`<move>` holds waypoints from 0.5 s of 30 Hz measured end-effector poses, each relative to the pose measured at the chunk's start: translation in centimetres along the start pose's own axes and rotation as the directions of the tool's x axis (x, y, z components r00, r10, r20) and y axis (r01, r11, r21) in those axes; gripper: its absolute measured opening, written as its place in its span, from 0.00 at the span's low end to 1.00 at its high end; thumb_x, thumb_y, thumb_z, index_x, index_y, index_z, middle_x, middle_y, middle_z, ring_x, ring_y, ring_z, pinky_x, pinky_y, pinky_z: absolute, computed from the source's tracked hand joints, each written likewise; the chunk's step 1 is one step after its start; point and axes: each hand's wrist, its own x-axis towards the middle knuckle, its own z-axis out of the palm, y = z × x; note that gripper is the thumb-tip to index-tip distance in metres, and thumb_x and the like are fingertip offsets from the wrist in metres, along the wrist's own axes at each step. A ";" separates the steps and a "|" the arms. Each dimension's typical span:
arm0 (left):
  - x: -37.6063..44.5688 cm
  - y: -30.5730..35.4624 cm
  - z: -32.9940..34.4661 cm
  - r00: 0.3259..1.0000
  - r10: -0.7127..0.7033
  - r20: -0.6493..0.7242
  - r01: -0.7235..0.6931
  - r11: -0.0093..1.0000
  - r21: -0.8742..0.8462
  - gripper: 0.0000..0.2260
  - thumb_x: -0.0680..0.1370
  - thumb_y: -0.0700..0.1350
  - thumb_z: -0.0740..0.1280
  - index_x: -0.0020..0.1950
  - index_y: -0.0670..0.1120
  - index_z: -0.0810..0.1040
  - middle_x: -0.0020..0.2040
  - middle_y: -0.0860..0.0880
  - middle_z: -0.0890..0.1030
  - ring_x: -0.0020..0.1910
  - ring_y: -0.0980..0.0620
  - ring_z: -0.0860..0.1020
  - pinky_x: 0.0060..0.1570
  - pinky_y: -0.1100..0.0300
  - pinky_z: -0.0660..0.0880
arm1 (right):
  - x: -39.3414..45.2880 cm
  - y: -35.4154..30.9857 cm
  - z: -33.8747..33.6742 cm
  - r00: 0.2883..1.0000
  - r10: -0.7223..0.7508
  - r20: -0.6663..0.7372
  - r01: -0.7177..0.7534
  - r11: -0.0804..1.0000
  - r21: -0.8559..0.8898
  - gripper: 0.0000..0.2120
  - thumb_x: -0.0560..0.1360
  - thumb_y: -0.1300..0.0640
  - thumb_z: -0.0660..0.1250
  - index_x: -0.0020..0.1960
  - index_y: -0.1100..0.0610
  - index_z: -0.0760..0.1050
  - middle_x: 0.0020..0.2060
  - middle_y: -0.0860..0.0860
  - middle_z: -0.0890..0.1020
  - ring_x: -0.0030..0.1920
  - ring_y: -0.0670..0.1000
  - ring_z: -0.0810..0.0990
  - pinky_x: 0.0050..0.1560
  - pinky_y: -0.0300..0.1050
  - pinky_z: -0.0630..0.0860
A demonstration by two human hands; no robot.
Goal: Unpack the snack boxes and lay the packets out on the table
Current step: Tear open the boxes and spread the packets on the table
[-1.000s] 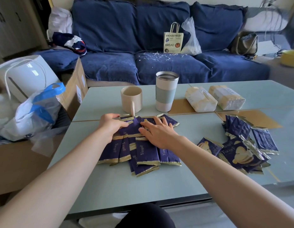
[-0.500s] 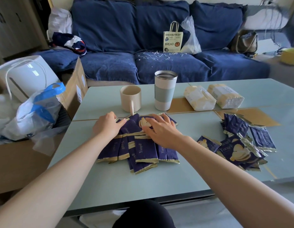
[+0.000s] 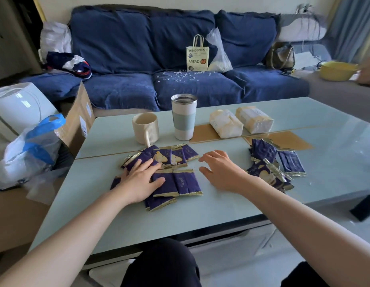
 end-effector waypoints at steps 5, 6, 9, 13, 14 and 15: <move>0.1 4.0 -0.1 0.991 0.075 -0.106 -0.073 0.997 0.030 0.25 0.82 0.58 0.53 0.79 0.56 0.55 0.80 0.53 0.49 0.79 0.45 0.43 0.75 0.42 0.42 | -3.8 4.6 -2.7 0.988 0.151 -0.033 -0.151 0.989 0.004 0.20 0.81 0.51 0.58 0.71 0.54 0.68 0.71 0.51 0.69 0.73 0.57 0.59 0.70 0.51 0.61; 0.1 5.0 -0.1 0.986 0.114 -0.123 -0.110 0.993 0.039 0.25 0.82 0.58 0.53 0.79 0.55 0.56 0.80 0.52 0.51 0.79 0.45 0.44 0.75 0.43 0.43 | -4.4 5.5 -3.1 0.983 0.177 -0.053 -0.177 0.984 0.006 0.20 0.81 0.51 0.59 0.72 0.54 0.68 0.71 0.52 0.69 0.73 0.57 0.60 0.70 0.52 0.62; 0.4 8.7 0.1 0.965 0.225 -0.134 -0.222 0.974 0.040 0.26 0.82 0.57 0.57 0.79 0.53 0.56 0.80 0.49 0.54 0.79 0.45 0.48 0.76 0.48 0.46 | -6.1 7.8 -4.3 0.951 0.282 -0.127 -0.282 0.959 0.019 0.21 0.80 0.51 0.60 0.72 0.55 0.68 0.70 0.53 0.70 0.71 0.58 0.63 0.68 0.53 0.65; 0.7 13.5 1.6 0.939 0.342 -0.045 -0.343 0.939 -0.013 0.28 0.81 0.56 0.59 0.79 0.54 0.54 0.80 0.50 0.53 0.79 0.49 0.49 0.77 0.49 0.50 | -7.2 10.6 -5.1 0.847 0.518 -0.119 -0.491 0.848 0.199 0.21 0.77 0.49 0.62 0.67 0.57 0.72 0.64 0.58 0.76 0.63 0.60 0.72 0.63 0.52 0.70; 0.7 14.6 2.1 0.932 0.363 -0.011 -0.363 0.931 -0.025 0.28 0.81 0.55 0.59 0.79 0.54 0.53 0.80 0.50 0.52 0.79 0.50 0.49 0.77 0.49 0.50 | -7.4 11.2 -5.2 0.820 0.564 -0.096 -0.532 0.813 0.236 0.20 0.77 0.46 0.62 0.63 0.58 0.73 0.60 0.58 0.78 0.58 0.60 0.74 0.59 0.51 0.72; 0.7 15.6 2.6 0.927 0.374 0.021 -0.373 0.927 -0.044 0.29 0.81 0.54 0.59 0.79 0.55 0.52 0.80 0.50 0.50 0.79 0.49 0.49 0.77 0.49 0.50 | -7.5 11.6 -5.3 0.799 0.598 -0.064 -0.561 0.779 0.281 0.21 0.76 0.43 0.63 0.58 0.59 0.74 0.55 0.58 0.79 0.53 0.58 0.76 0.53 0.50 0.72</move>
